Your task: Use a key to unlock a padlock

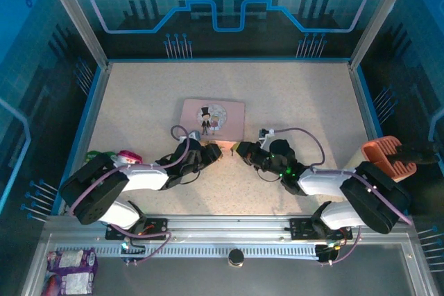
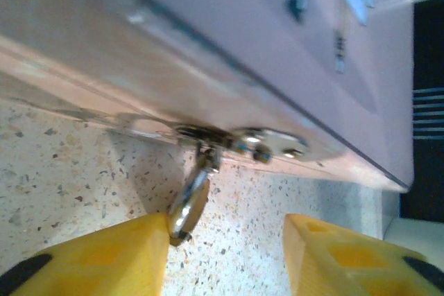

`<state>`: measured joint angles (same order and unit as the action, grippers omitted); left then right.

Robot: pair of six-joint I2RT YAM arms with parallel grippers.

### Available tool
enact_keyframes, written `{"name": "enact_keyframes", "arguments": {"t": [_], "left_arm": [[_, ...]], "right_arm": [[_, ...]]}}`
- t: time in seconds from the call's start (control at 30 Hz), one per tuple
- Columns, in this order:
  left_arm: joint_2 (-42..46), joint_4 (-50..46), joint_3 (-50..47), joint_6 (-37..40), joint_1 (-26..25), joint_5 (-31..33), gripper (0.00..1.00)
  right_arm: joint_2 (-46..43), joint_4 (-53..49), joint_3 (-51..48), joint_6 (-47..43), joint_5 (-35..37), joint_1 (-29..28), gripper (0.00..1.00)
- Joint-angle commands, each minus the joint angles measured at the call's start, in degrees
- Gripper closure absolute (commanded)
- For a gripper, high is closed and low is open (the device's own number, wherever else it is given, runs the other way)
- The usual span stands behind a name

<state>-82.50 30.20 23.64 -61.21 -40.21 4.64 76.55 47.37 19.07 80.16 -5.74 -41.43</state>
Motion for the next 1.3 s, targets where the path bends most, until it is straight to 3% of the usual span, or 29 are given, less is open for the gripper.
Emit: {"name": "enact_keyframes", "arguments": {"t": [0.0, 0.13, 0.33, 0.8, 1.03, 1.27], "left_arm": [[5.33, 0.08, -2.03, 5.99, 0.28, -0.78, 0.48], [13.16, 2.95, -5.45, 12.54, 0.14, -1.84, 0.45], [19.58, 10.55, -6.5, 19.17, -0.97, -10.57, 0.43], [8.67, 30.94, -4.67, 12.99, -1.92, -20.31, 0.58], [6.76, 32.38, -3.87, 11.72, -2.11, -21.13, 0.66], [6.13, 32.11, -3.06, 11.3, -2.23, -21.64, 0.84]], "right_arm": [[-3.11, -5.2, 1.62, -4.59, 3.72, -1.16, 1.0], [-5.33, -6.13, 1.76, -6.14, 5.96, -2.2, 1.0], [-7.67, -5.83, 2.45, -7.62, 11.13, -4.85, 1.0], [-10.02, -5.46, 4.21, -9.37, 14.34, -7.79, 1.0], [-10.02, -5.01, 3.85, -9.36, 14.66, -8.31, 1.0], [-10.06, -4.85, 3.83, -9.44, 15.33, -8.78, 1.0]]}}
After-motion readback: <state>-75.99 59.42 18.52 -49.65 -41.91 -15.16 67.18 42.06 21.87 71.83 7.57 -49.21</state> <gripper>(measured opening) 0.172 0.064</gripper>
